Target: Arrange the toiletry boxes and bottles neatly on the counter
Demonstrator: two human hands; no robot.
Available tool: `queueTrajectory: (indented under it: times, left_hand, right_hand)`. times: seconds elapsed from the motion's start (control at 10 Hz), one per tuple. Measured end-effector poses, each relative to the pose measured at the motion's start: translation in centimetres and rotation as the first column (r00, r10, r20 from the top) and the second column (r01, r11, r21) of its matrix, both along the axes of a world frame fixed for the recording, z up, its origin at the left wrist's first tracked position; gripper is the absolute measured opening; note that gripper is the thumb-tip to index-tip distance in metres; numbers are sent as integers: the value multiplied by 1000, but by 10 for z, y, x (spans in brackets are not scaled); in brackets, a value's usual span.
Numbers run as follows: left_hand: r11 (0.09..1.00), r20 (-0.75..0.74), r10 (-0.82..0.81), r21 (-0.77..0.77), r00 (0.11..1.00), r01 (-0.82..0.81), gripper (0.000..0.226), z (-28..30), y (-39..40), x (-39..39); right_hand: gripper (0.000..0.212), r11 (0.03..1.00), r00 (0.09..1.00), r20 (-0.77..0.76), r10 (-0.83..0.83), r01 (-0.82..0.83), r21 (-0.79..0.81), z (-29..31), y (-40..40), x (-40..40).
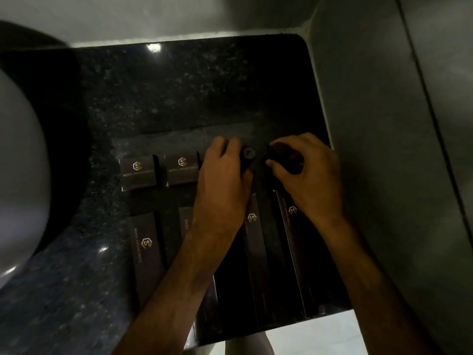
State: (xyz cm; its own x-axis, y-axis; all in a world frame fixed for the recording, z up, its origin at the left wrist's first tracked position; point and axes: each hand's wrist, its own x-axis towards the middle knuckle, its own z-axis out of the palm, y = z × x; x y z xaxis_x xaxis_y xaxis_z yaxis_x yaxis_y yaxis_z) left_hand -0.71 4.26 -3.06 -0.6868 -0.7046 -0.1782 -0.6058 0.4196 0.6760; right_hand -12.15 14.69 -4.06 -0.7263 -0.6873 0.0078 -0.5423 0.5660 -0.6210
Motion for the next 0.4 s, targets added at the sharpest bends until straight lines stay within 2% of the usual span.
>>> queueTrajectory:
  times: [0.2, 0.3, 0.4]
  left_hand:
    - [1000, -15, -8, 15, 1000, 9, 41, -6, 2, 0]
    - [1000, -34, 6, 15, 999, -5, 45, -4, 0, -1]
    - [999, -81, 45, 0, 996, -45, 55, 52, -6, 13]
  right_hand:
    - [32, 1000, 1000, -7, 12, -12, -8, 0, 0, 0]
    - [43, 999, 1000, 22, 16, -17, 28, 4, -1, -1]
    - [61, 998, 1000, -5, -5, 5, 59, 67, 3, 2]
